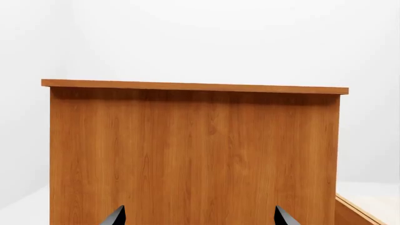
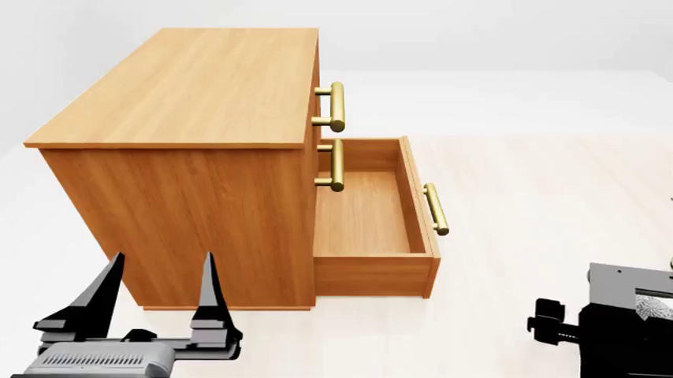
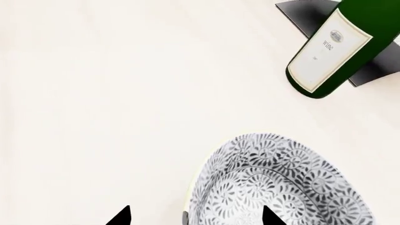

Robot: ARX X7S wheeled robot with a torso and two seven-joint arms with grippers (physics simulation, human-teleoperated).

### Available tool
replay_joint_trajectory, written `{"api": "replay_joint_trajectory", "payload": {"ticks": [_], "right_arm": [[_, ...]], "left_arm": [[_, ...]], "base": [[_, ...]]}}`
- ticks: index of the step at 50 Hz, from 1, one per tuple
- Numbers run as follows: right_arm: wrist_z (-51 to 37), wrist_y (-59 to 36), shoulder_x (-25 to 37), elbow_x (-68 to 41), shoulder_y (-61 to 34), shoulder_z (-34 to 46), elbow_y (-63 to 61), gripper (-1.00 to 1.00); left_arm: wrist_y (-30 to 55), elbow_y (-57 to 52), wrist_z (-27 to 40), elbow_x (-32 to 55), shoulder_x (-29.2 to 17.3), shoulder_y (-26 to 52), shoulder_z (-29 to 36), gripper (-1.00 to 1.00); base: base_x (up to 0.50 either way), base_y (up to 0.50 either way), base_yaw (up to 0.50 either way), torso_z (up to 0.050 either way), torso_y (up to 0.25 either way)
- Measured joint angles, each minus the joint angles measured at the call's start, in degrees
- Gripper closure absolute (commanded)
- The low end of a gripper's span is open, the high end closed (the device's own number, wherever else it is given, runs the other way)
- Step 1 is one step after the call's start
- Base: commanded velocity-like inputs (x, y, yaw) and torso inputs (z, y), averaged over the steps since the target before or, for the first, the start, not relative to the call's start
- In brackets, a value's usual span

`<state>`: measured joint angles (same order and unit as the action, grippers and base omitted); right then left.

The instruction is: Put the bowl on top of the cabinet.

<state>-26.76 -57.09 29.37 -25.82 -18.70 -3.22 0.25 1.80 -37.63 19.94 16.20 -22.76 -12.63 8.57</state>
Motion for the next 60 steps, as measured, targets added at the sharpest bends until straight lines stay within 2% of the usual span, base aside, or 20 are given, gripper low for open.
{"api": "replay_joint_trajectory", "payload": {"ticks": [14,15,20,36,49,60], "right_arm": [[-0.1,0.85,0.08,1.51,-0.2,0.58,1.39,-1.0],[-0.1,0.89,0.09,1.64,-0.22,0.64,1.46,1.0],[-0.77,0.62,0.46,3.37,-0.29,0.65,1.6,1.0],[-0.78,-0.48,0.52,-0.53,0.34,0.85,-1.36,1.0],[-2.65,-5.43,1.62,-3.05,-0.54,-0.27,-8.59,1.0],[-3.81,-10.39,2.09,-4.52,-4.82,0.78,-12.79,1.0]], "left_arm": [[-0.01,0.06,0.21,0.25,-0.17,0.14,0.11,-1.0],[0.0,0.07,0.22,0.27,-0.18,0.16,0.11,-1.0],[-0.02,0.14,0.29,0.34,-0.23,0.21,0.15,-1.0],[-0.21,0.41,0.52,0.4,-0.35,0.32,0.35,-1.0],[-0.12,0.5,0.76,0.57,-0.5,0.49,0.45,-1.0],[-0.06,0.5,0.94,0.84,-0.66,0.61,0.42,-1.0]], "base": [[0.0,0.0,0.0,0.0,0.0],[0.0,0.0,0.0,0.0,0.0],[0.0,0.0,0.0,0.0,0.0],[0.0,0.0,0.0,0.0,0.0],[0.0,0.0,0.0,0.0,0.0],[0.0,0.0,0.0,0.0,0.0]]}}
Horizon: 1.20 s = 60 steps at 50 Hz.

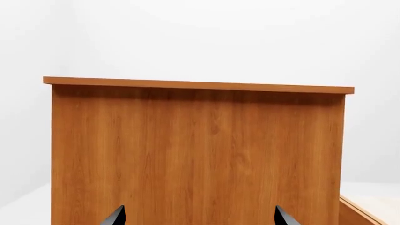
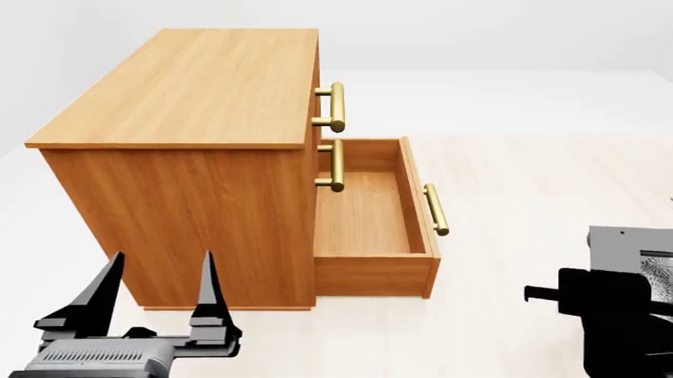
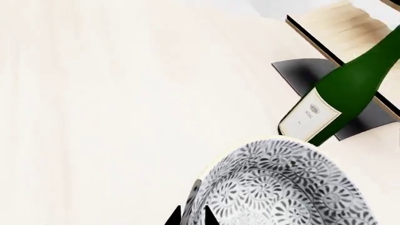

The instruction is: Put the bowl on top of the cabinet.

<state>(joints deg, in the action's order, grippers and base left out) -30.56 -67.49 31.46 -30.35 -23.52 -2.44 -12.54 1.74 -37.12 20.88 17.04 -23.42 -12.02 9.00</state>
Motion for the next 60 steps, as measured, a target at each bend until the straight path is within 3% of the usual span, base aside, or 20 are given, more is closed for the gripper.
{"api": "replay_joint_trajectory", "payload": {"ticks": [26,44,60], "right_arm": [[-0.64,-11.85,-1.05,-1.49,-20.86,10.12,-1.8,1.0],[3.21,-13.22,-5.78,0.01,-40.15,22.75,9.85,1.0],[8.41,-10.28,-11.91,0.94,-54.11,29.29,23.33,1.0]], "left_arm": [[-0.42,-0.27,0.39,0.18,-0.42,-0.45,0.08,-1.0],[-0.21,-0.03,0.55,0.37,-0.65,0.06,0.34,-1.0],[-0.17,-0.34,0.8,0.44,-0.92,-0.05,0.54,-1.0]], "base": [[0.0,0.0,0.0,0.0,0.0],[0.0,0.0,0.0,0.0,0.0],[0.0,0.0,0.0,0.0,0.001]]}}
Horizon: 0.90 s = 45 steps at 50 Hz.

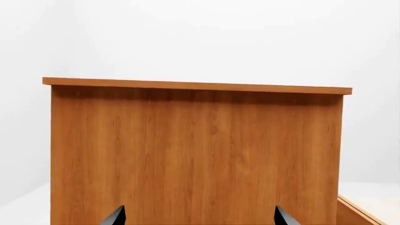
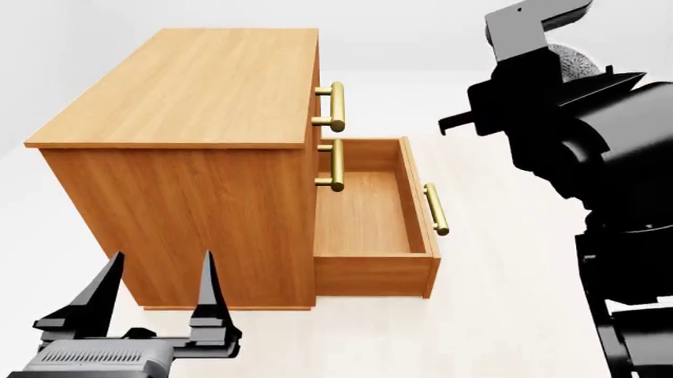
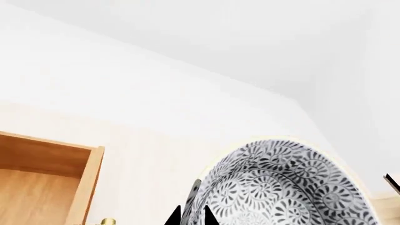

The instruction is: Put the bowl on top of the cabinet.

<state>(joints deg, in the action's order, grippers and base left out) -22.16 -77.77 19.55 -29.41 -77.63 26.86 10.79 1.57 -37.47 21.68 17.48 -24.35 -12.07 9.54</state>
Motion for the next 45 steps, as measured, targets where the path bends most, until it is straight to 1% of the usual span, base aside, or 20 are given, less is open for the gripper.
{"api": "replay_joint_trajectory", "payload": {"ticks": [18,30,33,38,45], "right_arm": [[4.94,5.58,-9.02,0.93,-11.36,4.1,14.72,1.0],[8.97,10.66,-15.18,1.55,-17.87,8.69,25.42,1.0],[9.05,12.24,-16.3,-0.32,-19.56,10.91,27.89,1.0],[8.08,15.6,-17.57,-6.31,-22.29,16.81,31.71,1.0],[5.3,21.76,-18.56,-19.37,-26.06,29.32,36.04,1.0]], "left_arm": [[-0.17,-0.19,0.28,0.22,-0.28,-0.14,0.01,-1.0],[-0.22,-0.23,0.49,0.39,-0.48,-0.14,-0.06,-1.0],[-0.25,-0.25,0.54,0.46,-0.55,-0.18,-0.1,-1.0],[-0.34,-0.23,0.64,0.59,-0.66,-0.23,-0.25,-1.0],[-0.32,-0.29,0.81,0.74,-0.79,-0.25,-0.36,-1.0]], "base": [[0.0,0.0,0.0,0.0,0.001],[0.0,0.0,0.0,0.0,0.0],[0.0,0.0,0.0,0.0,0.003],[0.0,0.0,0.0,0.0,0.0],[0.0,0.0,0.0,0.0,0.0]]}}
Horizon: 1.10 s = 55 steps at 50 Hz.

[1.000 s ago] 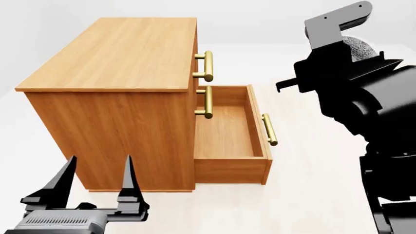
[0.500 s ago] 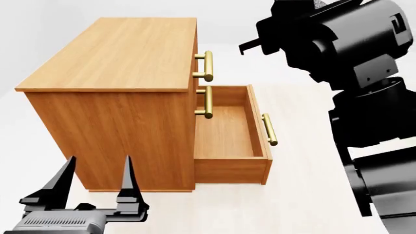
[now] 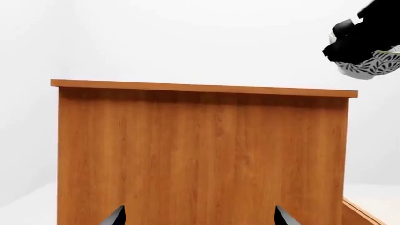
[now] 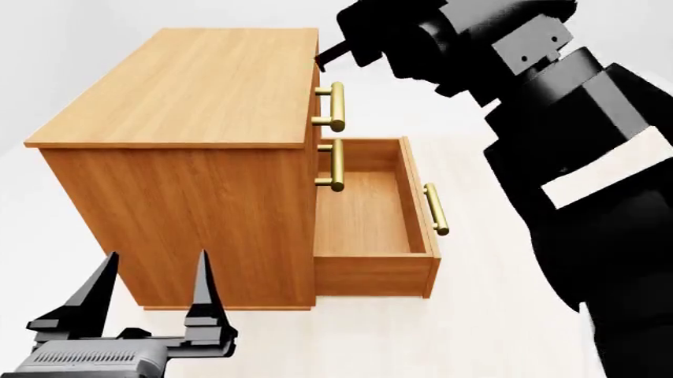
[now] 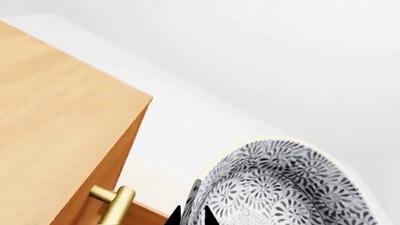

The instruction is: Put the bowl on top of the cabinet.

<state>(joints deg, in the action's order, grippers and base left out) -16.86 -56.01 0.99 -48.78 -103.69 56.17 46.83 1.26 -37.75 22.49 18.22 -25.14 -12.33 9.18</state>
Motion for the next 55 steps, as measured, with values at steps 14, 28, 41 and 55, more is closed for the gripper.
{"api": "replay_joint_trajectory", "payload": {"ticks": [14,28,41,55], "right_arm": [[-5.28,10.32,-0.75,-26.02,-6.86,23.58,1.58,1.0],[-10.62,14.05,-0.92,-36.79,-9.26,31.12,-4.39,1.0],[-14.05,15.72,-0.99,-41.11,-9.55,33.12,-10.24,1.0],[-14.75,18.4,-0.99,-41.4,-8.33,33.73,-14.68,1.0]], "left_arm": [[0.09,-0.34,0.32,0.68,-0.35,-0.07,-0.39,-1.0],[0.09,-0.56,0.6,1.29,-0.62,-0.12,-0.7,-1.0],[-0.18,-0.75,0.7,1.71,-0.86,-0.4,-0.84,-1.0],[-0.69,-0.8,0.63,1.62,-0.94,-0.82,-0.41,-1.0]], "base": [[0.0,0.0,0.0,0.0,0.001],[0.0,0.0,0.0,0.0,0.0],[0.0,0.0,0.0,0.0,0.001],[0.0,0.0,0.0,0.0,0.001]]}}
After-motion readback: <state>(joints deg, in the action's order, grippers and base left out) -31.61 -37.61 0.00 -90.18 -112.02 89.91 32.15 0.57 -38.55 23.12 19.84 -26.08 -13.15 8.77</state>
